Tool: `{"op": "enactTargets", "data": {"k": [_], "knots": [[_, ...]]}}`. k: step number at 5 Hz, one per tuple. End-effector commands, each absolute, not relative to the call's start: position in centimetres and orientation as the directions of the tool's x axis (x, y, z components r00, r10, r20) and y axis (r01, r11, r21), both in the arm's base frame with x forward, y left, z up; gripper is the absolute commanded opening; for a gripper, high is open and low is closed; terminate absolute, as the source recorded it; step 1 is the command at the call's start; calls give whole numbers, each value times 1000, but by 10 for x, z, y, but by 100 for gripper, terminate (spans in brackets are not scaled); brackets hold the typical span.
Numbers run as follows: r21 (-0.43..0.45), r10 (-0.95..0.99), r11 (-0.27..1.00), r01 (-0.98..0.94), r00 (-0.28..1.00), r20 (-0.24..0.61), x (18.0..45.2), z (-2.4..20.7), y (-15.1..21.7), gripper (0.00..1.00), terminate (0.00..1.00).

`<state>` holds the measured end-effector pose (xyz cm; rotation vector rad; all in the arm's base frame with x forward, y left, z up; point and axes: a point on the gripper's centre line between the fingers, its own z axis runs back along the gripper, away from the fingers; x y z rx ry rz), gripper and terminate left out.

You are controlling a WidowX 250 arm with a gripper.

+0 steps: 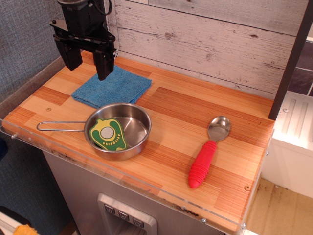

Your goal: Move green pepper to right of blue cloth.

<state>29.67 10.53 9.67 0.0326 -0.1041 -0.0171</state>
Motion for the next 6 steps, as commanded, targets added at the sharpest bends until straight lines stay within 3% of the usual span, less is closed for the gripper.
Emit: {"op": "enactTargets", "data": {"k": [1, 4, 6], "knots": [[33, -19, 999, 15, 994, 104, 297, 97, 105, 100, 0], [56, -142, 989, 139, 988, 61, 256, 67, 71, 100, 0], [70, -144, 988, 139, 988, 59, 258, 49, 57, 100, 0]]}}
